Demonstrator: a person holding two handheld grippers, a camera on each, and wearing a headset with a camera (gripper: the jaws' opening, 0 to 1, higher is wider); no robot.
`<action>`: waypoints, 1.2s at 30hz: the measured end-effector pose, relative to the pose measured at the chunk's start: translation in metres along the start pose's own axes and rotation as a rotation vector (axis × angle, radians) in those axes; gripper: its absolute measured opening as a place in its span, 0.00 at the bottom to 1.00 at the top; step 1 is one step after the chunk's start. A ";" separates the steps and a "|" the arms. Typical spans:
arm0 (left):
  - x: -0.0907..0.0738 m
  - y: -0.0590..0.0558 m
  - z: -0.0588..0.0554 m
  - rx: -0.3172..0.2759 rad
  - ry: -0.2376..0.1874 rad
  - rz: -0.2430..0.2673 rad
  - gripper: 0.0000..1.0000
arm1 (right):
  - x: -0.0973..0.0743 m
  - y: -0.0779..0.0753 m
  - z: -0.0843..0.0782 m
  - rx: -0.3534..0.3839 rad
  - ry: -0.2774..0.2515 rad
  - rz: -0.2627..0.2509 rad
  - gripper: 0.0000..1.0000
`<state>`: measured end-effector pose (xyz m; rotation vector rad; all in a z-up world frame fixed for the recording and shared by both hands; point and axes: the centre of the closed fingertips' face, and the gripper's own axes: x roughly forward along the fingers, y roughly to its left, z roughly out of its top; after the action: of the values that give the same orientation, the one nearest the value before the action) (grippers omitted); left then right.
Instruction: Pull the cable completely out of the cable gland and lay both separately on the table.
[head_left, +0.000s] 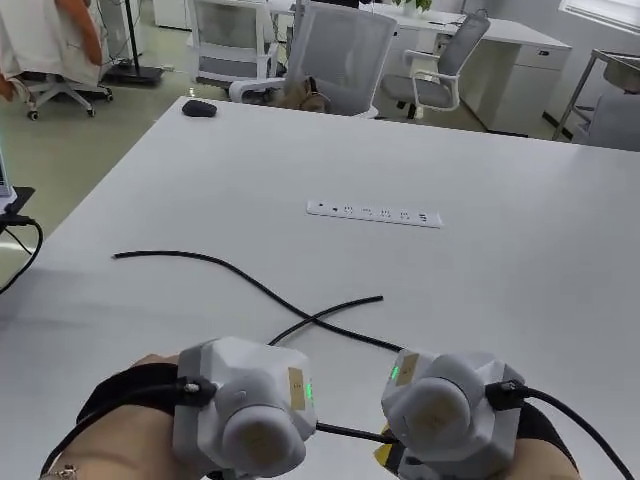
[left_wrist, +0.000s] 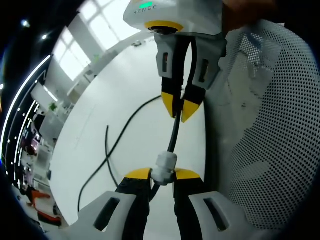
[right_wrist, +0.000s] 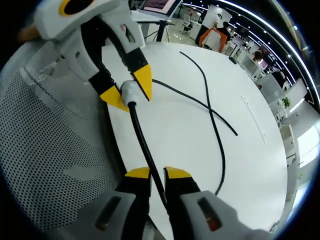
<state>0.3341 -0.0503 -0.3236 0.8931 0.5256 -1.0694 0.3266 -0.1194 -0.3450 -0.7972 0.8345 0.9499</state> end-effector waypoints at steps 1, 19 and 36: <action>0.000 0.000 -0.001 0.001 0.004 -0.001 0.18 | 0.000 0.001 0.001 -0.007 0.001 0.000 0.11; 0.001 -0.002 -0.001 0.004 0.009 -0.014 0.18 | -0.013 0.027 0.060 -0.110 -0.266 0.084 0.04; 0.002 -0.003 0.001 0.008 0.001 -0.016 0.17 | -0.005 0.022 0.048 -0.080 -0.208 0.078 0.04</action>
<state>0.3327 -0.0530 -0.3259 0.8984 0.5306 -1.0865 0.3164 -0.0718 -0.3239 -0.7241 0.6533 1.1204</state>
